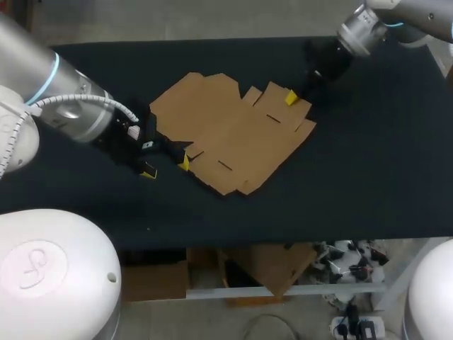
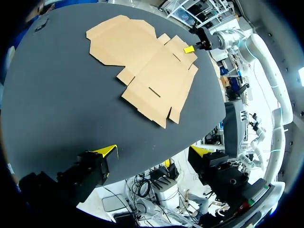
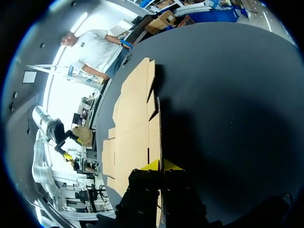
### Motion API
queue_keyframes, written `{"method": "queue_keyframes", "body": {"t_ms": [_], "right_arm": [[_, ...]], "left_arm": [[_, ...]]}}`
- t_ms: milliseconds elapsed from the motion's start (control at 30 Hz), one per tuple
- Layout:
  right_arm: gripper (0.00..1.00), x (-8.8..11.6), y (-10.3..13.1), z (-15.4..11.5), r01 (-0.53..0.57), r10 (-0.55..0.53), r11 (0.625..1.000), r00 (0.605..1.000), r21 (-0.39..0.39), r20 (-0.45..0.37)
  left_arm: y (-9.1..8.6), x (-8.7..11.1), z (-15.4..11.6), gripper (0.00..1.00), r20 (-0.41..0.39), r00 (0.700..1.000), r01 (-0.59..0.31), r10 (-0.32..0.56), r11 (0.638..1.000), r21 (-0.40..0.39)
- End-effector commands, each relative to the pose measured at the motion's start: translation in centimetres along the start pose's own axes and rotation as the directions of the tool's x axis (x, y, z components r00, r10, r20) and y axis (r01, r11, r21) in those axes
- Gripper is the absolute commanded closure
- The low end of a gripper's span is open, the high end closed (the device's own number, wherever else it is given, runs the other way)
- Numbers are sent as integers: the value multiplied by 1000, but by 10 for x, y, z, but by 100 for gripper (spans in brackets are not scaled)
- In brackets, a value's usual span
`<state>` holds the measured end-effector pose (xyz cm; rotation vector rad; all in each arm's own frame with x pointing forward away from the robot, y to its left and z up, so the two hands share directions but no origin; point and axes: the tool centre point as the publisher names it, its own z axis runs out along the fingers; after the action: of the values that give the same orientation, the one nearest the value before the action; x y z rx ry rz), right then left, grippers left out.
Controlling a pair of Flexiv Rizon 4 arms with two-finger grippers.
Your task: Assemble the packaging by folding the flat box into shape, placing the metal phone stand inside, and closing the box properly
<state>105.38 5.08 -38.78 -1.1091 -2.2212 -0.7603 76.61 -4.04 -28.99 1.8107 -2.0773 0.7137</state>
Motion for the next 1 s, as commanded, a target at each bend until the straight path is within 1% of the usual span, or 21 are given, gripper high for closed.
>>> {"method": "queue_keyframes", "body": {"t_ms": [33, 67, 100, 133, 200, 233, 267, 400, 467, 533, 600, 633, 700, 767, 800, 867, 967, 1000], "right_arm": [[91, 9, -11, -1, 1, 9, 961, 999, -276, 36], [91, 9, -13, -2, -2, 13, 960, 999, -280, 36], [88, 9, -13, -2, -2, 12, 959, 999, -282, 34], [84, 9, -14, -2, -2, 12, 959, 999, -284, 33], [65, 9, -15, -3, -4, 13, 958, 999, -287, 32], [13, 9, -15, -3, -4, 13, 958, 999, -288, 30], [0, 9, -16, -3, -5, 14, 958, 999, -288, 30], [0, 9, -18, -6, -13, 17, 963, 1000, -269, 12], [0, 9, -17, -9, -12, 12, 973, 1000, -232, -1], [0, 6, -14, -12, -14, 12, 984, 1000, -179, -11], [0, 2, -11, -16, -34, 32, 991, 999, -129, -21], [0, 1, -9, -17, -32, 28, 993, 999, -116, -32], [0, -2, -6, -21, -52, 51, 997, 998, -65, -26], [0, -3, -3, -24, -51, 50, 998, 998, -43, -40], [0, -4, -1, -25, -58, 57, 998, 998, -19, -33], [0, -4, 2, -28, -53, 53, 999, 998, 4, -36], [0, -3, 8, -31, -44, 46, 997, 998, 70, -33], [0, -3, 10, -31, -40, 44, 993, 998, 107, -37]], "left_arm": [[0, 0, 0, 0, 1, 1000, 0, 0, 1000, -2], [0, 0, 0, 0, 1, 1000, -1, 1, 1000, -3], [0, 0, 0, 0, 1, 1000, -1, 1, 1000, -4], [0, 0, 0, 0, 1, 1000, -2, 2, 1000, -4], [-1, 0, 1, 0, 0, 1000, -4, 4, 1000, -5], [-1, 0, 1, 0, 0, 1000, -5, 5, 1000, -5], [-1, 0, 1, 0, 0, 1000, -6, 6, 1000, -6], [-2, 1, 2, 0, -2, 1000, -9, 9, 1000, -7], [-3, 1, 2, 0, -3, 1000, -10, 10, 1000, -9], [-3, 2, 3, 0, -3, 1000, -12, 12, 1000, -11], [-4, 2, 3, 0, -4, 1000, -15, 15, 1000, -11], [-4, 3, 3, 0, -5, 1000, -16, 16, 1000, -11], [-5, 3, 4, 0, -6, 1000, -18, 17, 1000, -13], [-5, 4, 4, 0, -6, 1000, -19, 19, 1000, -13], [-5, 4, 5, 0, -6, 1000, -19, 19, 1000, -13], [-5, 5, 5, 0, -5, 1000, -19, 19, 1000, -12], [-5, 5, 4, 0, -3, 1000, -18, 18, 1000, -10], [-5, 6, 4, 0, -3, 1000, -18, 18, 1000, -10]]}}
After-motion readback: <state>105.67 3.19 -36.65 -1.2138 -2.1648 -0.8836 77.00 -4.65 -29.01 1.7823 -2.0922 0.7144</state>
